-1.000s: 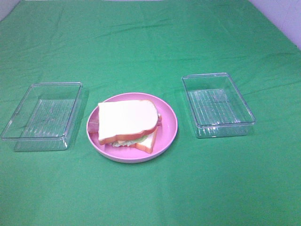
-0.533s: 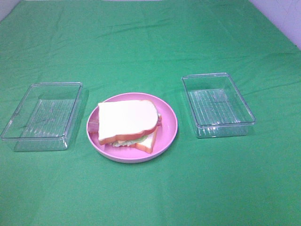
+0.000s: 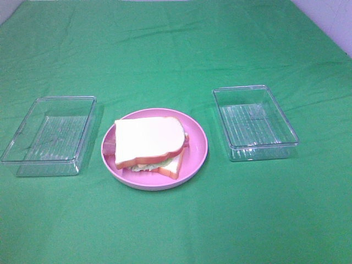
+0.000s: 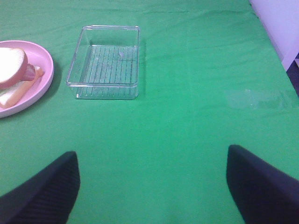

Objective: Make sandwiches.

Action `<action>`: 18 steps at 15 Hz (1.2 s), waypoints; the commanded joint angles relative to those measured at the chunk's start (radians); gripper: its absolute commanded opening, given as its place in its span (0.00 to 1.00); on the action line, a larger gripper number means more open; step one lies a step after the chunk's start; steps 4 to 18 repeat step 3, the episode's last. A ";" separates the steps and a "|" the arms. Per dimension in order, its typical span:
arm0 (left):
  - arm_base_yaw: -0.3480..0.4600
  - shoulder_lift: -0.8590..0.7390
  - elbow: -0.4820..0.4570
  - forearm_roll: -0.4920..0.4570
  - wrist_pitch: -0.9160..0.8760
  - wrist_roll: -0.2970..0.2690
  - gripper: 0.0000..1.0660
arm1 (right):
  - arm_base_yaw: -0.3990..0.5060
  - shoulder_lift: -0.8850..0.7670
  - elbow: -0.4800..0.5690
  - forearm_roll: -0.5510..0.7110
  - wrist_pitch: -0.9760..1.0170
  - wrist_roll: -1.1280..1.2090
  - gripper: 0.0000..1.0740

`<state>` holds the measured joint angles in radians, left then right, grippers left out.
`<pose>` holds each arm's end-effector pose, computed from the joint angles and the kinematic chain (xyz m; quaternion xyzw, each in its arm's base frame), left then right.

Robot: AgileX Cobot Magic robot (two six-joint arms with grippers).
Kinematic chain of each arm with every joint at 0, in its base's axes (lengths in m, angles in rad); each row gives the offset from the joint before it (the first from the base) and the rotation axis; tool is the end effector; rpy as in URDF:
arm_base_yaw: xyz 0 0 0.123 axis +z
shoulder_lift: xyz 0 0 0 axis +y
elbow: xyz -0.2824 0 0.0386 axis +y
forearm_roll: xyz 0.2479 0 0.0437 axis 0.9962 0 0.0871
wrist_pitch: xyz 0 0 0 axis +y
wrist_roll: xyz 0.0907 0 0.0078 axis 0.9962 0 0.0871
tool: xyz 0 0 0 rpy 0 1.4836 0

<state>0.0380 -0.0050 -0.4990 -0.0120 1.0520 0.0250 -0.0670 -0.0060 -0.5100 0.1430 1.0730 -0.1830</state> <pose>-0.0051 -0.0011 0.2776 -0.0053 0.8499 0.0106 0.5269 -0.0071 0.0119 0.2796 -0.0530 0.8484 0.0057 0.5266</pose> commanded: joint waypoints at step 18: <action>0.006 -0.020 0.001 -0.013 -0.010 0.004 0.77 | -0.007 -0.015 0.003 -0.003 -0.008 -0.006 0.75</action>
